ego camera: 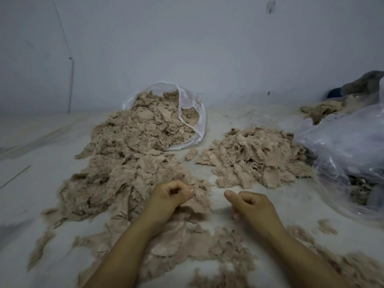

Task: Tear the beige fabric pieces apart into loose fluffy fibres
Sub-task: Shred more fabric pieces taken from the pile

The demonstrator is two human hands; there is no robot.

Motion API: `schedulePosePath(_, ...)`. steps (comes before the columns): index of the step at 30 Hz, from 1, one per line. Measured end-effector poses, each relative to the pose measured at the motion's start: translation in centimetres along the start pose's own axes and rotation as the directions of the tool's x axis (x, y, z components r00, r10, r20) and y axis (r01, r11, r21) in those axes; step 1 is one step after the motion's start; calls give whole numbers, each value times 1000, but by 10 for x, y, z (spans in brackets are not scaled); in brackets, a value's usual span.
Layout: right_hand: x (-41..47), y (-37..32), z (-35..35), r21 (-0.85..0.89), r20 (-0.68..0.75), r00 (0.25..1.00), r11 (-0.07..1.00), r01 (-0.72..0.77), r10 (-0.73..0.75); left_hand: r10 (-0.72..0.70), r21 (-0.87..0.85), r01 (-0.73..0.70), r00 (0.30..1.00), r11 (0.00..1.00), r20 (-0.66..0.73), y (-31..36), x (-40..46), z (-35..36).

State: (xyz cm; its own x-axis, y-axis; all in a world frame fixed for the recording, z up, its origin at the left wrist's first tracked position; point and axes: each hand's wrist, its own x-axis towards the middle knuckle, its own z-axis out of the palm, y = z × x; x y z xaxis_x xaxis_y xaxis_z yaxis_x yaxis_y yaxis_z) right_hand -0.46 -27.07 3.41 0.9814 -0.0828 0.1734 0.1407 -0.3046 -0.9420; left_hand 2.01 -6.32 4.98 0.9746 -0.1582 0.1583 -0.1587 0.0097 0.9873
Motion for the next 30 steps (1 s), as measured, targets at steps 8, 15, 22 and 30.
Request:
schedulePosePath(8, 2, 1, 22, 315, -10, 999, 948, -47, 52, -6, 94, -7, 990, 996, 144, -4, -3, 8)
schedulePosePath(15, -6, 6, 18, -79, 299, 954, 996, 31, -6, -124, 753, -285, 892, 593, 435, -14, 4, -15)
schedulePosePath(22, -3, -6, -11, -305, 571, 819, 942, 143, 61, -103, 657, -158, 934, 737, 341, -15, 5, -13)
schedulePosePath(30, -12, 2, 26, -415, 565, 818, 819, 397, -110, -21, 565, -186, 940, 804, 340, -13, 1, -6)
